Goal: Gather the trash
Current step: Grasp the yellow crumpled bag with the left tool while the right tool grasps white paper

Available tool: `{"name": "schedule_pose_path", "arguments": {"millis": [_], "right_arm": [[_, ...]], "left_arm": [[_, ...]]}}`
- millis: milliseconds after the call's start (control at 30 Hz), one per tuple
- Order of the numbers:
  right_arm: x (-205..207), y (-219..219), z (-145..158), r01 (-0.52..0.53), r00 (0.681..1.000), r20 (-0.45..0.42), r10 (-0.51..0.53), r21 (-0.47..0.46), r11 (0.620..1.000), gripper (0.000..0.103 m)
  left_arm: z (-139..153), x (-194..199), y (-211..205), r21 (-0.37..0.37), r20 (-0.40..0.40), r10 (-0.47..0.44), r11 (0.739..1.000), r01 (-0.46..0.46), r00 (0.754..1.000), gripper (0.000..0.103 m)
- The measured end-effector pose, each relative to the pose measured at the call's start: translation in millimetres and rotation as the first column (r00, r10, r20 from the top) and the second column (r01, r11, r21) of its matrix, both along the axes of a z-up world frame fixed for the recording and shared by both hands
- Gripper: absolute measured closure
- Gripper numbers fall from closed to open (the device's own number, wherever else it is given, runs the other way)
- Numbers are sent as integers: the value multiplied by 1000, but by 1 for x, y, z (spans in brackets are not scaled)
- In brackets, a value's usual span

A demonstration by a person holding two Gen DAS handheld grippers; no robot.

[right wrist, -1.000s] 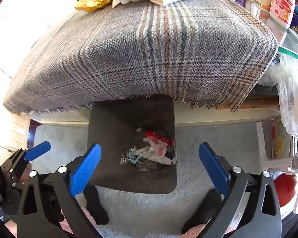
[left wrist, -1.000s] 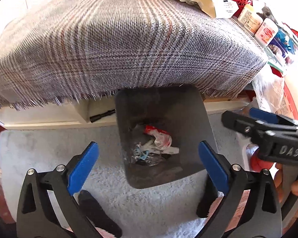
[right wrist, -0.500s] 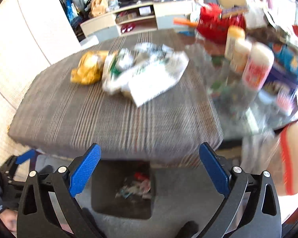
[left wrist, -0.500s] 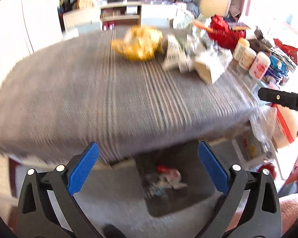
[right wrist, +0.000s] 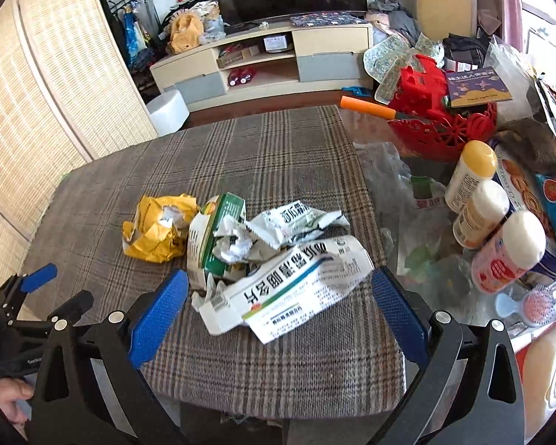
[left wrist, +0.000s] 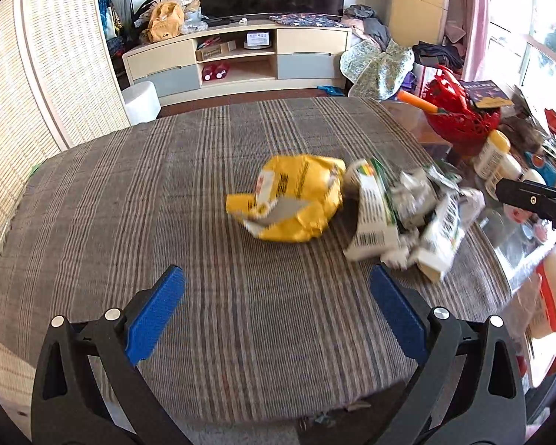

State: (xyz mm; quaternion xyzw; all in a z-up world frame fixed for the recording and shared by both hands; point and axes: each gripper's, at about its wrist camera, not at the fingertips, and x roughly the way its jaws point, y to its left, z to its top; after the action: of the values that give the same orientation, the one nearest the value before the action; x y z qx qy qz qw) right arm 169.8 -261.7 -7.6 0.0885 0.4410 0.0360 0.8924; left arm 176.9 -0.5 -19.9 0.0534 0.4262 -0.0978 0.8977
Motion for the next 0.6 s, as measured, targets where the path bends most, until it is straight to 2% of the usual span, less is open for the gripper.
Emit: {"name": "schedule_pose_path", "arguments": {"millis": [133, 367, 433, 533, 600], "right_arm": [[36, -1, -14, 12, 999, -32, -13, -4, 1000, 5], [81, -20, -40, 96, 989, -121, -85, 91, 991, 18], [90, -19, -47, 101, 987, -136, -86, 108, 989, 18], [100, -13, -56, 98, 984, -154, -84, 86, 992, 19], [106, -9, -64, 90, 982, -172, -77, 71, 993, 28]], "left_arm": [[-6, 33, -9, 26, 21, 10, 1000, -11, 1000, 8], [-26, 74, -23, 46, -4, -11, 999, 11, 1000, 8], [-32, 81, -26, 58, -12, -12, 998, 13, 1000, 8], [-41, 92, -31, 79, -14, -21, 997, 22, 1000, 8], [-46, 97, -33, 73, -20, -32, 997, 33, 999, 7]]}}
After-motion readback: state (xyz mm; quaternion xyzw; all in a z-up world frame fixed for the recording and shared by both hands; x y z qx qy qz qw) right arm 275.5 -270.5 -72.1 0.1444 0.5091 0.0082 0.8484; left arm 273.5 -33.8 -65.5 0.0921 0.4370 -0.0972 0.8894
